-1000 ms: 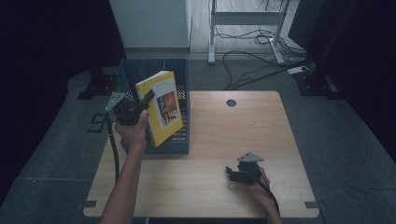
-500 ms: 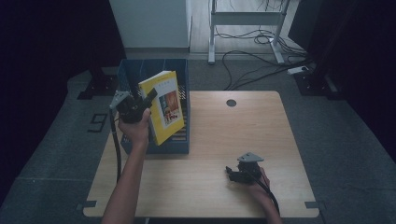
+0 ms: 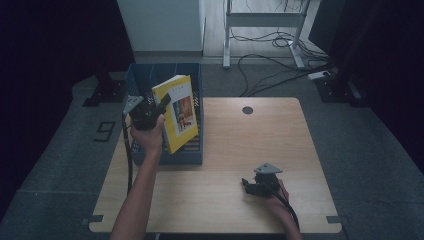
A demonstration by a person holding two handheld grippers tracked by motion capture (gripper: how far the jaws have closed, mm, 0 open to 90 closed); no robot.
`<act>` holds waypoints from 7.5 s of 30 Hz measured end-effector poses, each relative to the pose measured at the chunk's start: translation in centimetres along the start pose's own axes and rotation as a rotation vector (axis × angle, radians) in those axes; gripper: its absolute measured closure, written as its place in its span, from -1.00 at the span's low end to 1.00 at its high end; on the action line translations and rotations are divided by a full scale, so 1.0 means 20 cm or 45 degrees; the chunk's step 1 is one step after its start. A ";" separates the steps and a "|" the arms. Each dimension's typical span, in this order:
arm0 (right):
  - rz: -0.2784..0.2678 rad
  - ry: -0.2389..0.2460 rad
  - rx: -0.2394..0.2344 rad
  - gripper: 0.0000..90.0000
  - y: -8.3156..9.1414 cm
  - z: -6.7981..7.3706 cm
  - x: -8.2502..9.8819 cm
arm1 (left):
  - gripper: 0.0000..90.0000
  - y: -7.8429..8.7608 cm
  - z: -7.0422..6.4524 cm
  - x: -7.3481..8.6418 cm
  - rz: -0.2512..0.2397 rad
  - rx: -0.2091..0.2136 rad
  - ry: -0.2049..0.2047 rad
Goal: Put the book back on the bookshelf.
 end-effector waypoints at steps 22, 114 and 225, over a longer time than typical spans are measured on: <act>-0.003 -0.003 0.001 -0.43 0.00 0.00 0.00 | 0.68 -0.10 0.00 0.05 0.020 -0.038 -0.042; 0.007 -0.008 0.000 -0.45 0.00 0.00 0.00 | 0.64 -0.11 -0.01 0.35 0.110 -0.025 -0.110; 0.005 -0.006 0.004 -0.46 0.00 0.00 0.00 | 0.68 -0.28 -0.05 0.18 0.315 -0.127 -0.243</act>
Point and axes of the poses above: each handheld gripper's, and its own axes: y roughly backward along the jaws, x roughly out of its underside, z roughly to its left, the point moved 2 cm from there along -y, roughly forward along the jaws, and after that the axes turned 10 degrees about -z, right-handed, at the moved point
